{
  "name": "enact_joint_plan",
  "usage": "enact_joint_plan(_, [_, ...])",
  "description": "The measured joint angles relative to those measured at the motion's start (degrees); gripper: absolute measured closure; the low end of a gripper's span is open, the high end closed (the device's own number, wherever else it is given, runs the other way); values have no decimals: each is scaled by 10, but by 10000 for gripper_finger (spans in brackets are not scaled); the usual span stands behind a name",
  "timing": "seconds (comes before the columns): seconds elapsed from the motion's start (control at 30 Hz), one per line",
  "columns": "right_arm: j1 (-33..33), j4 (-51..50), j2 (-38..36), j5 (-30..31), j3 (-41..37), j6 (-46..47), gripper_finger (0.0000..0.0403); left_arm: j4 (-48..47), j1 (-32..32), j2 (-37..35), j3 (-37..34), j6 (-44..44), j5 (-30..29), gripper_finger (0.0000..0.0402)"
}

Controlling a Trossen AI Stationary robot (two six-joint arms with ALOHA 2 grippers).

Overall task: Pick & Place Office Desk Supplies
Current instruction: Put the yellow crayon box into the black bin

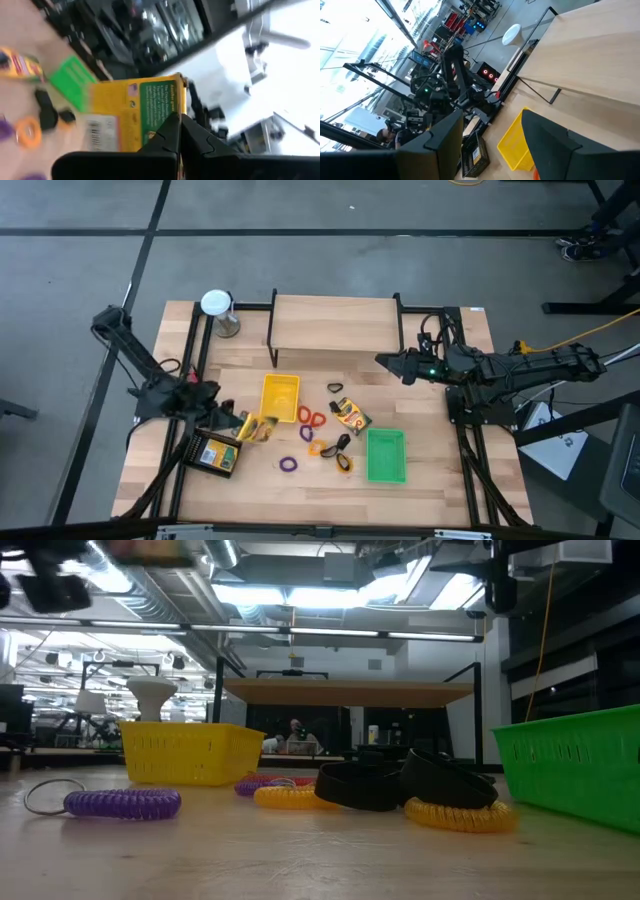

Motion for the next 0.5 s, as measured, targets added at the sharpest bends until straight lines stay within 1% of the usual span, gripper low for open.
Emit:
enact_joint_plan(0.1, [4, -2, 0, 0, 0, 0, 197, -12, -51, 0, 0, 3, -8, 400])
enact_joint_plan(0.2, [4, -2, 0, 3, 0, 0, 197, -26, -99, 0, 0, -7, -32, 400])
enact_joint_plan(0.27, [4, -2, 0, 6, 0, 0, 197, -66, -133, 0, 0, -36, -48, 400])
enact_joint_plan(0.37, [4, -2, 0, 7, 0, 0, 197, -133, -185, 0, 0, -110, -68, 400])
enact_joint_plan(0.43, [4, -2, 0, 7, 0, 6, 197, -153, -219, 2, -1, -142, -91, 400])
enact_joint_plan(0.5, [4, -2, 0, 6, 0, 14, 197, -150, -252, 0, -1, -154, -128, 400])
